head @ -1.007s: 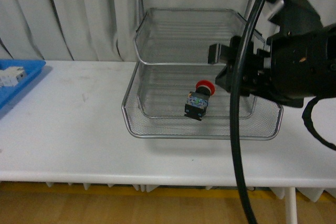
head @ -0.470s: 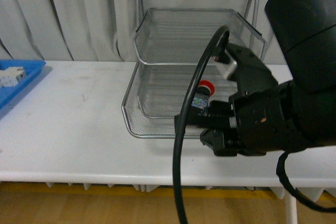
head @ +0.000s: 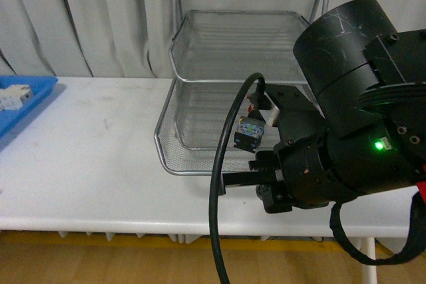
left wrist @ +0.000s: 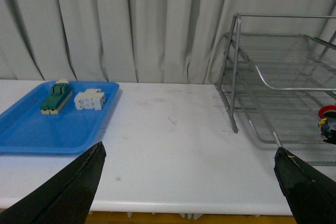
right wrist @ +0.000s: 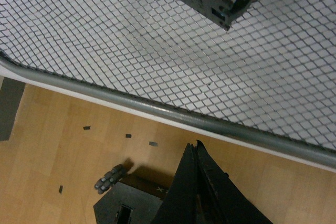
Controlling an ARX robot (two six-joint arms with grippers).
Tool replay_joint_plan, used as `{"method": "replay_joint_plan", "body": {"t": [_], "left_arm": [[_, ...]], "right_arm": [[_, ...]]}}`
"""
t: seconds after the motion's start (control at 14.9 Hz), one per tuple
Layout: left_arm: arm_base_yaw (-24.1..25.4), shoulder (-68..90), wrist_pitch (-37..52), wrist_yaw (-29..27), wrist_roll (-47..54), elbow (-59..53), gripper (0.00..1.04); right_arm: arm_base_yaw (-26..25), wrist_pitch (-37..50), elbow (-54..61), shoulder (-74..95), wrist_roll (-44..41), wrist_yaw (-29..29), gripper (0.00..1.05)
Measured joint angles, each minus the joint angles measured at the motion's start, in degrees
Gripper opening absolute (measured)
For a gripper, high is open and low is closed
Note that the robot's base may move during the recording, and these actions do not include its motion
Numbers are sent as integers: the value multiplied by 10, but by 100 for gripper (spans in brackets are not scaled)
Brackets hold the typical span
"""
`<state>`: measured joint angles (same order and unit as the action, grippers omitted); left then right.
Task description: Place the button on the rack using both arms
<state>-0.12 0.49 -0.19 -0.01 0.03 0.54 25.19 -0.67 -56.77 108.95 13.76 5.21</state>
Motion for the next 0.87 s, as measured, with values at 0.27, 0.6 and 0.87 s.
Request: {"method": "replay_joint_plan", "body": {"t": [0.27, 0.6, 0.87], "left_arm": [[0, 0, 0, 0, 0, 0, 98], [0, 0, 0, 0, 0, 0, 98], [0, 0, 0, 0, 0, 0, 98]], "right_arm": [[-9, -25, -47, 35, -4, -5, 2], [-40, -39, -112, 72, -11, -9, 2], [-82, -62, -194, 122, -32, -20, 2]]}}
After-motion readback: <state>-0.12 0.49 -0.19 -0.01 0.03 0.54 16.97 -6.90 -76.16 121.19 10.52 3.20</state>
